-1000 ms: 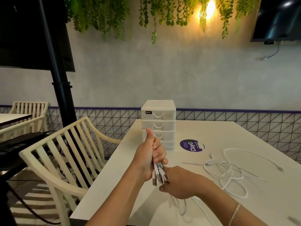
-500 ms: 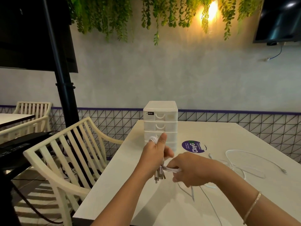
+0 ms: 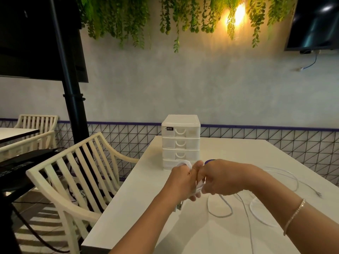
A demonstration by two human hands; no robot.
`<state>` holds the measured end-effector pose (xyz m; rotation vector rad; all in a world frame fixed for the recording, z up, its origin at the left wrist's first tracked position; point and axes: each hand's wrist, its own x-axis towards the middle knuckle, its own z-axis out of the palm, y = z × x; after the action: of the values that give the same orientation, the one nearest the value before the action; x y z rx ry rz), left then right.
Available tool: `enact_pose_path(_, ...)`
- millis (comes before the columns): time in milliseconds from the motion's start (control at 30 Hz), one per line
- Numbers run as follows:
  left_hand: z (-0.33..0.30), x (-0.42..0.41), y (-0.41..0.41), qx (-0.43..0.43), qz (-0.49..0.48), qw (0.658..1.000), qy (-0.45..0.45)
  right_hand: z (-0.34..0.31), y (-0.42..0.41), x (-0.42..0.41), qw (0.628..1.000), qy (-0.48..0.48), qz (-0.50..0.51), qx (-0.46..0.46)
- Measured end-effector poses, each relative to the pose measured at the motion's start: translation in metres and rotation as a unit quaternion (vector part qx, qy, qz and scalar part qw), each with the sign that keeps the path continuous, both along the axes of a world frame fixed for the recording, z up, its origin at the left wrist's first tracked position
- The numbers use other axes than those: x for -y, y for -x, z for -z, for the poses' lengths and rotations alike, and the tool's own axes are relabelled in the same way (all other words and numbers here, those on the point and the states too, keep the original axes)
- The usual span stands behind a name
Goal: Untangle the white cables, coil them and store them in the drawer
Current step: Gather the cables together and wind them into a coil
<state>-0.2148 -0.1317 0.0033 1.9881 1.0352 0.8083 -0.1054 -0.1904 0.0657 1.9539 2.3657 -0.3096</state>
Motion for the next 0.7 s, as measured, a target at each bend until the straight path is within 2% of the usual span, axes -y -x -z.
enact_pose_path(100, 0.009, 0.000, 0.002, -0.022, 0.037, 0.999, 0.025, -0.008, -0.008, -0.003, 1.000, 0.014, 0.002, 0.015)
enact_pose_path(300, 0.009, -0.002, 0.005, 0.015, 0.140, 0.982, 0.127, -0.023, -0.030, -0.017, 0.995, 0.033, 0.020, -0.088)
enact_pose_path(400, 0.005, -0.005, 0.009, 0.020, 0.169, 0.972, 0.161, -0.030, -0.038, -0.022, 0.995, 0.002, 0.026, -0.091)
enact_pose_path(567, 0.009, -0.010, 0.011, 0.076, 0.144, 0.957, 0.240, -0.040, -0.047, -0.029, 0.998, -0.065, 0.020, -0.019)
enact_pose_path(700, 0.014, -0.017, 0.015, 0.122, 0.100, 0.952, 0.264, -0.053, -0.057, -0.028, 0.995, -0.086, 0.046, 0.013)
